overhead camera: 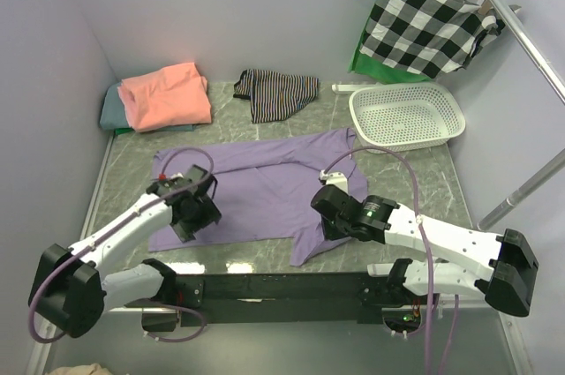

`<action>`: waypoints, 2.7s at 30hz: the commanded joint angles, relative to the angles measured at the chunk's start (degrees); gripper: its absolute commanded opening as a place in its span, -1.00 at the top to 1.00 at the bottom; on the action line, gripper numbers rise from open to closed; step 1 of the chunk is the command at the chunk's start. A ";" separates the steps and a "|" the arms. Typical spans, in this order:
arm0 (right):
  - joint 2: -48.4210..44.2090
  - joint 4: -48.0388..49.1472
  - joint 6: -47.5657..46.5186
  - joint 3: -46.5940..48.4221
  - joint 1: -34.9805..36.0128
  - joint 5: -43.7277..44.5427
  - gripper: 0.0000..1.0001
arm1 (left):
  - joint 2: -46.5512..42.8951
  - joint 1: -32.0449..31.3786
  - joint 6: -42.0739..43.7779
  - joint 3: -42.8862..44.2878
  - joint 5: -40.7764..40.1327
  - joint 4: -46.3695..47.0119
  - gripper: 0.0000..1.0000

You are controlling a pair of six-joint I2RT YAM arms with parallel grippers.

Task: Fold and stack the t-shirts
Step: Fold the tshirt

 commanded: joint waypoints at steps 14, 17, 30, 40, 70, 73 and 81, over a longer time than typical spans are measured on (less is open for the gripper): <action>-2.17 1.98 -14.52 4.24 -9.76 -4.45 1.00 | -0.89 -14.68 -48.43 -10.82 -19.77 -2.58 -0.57; -1.72 1.89 -14.52 4.42 -10.11 -4.11 1.00 | -4.75 -14.68 -51.94 -14.50 -19.34 -2.58 -0.42; -3.04 0.22 -13.02 4.77 -10.73 -2.88 1.00 | -9.78 -14.85 -51.70 -18.12 -18.89 -1.61 0.98; -5.24 0.30 -13.90 6.61 -15.73 3.45 1.00 | -8.38 -14.85 -45.91 -9.78 -22.58 -5.56 0.98; 14.79 10.24 -18.03 17.86 -31.73 5.56 1.00 | 12.61 1.05 -12.44 7.80 -26.81 4.09 0.80; 18.66 10.85 -18.38 19.88 -32.26 5.39 1.00 | 16.92 2.90 -8.22 9.91 -25.93 6.82 0.80; 26.04 10.59 -18.30 24.10 -33.67 6.79 1.00 | 26.86 4.22 -1.70 17.03 -29.26 6.03 0.80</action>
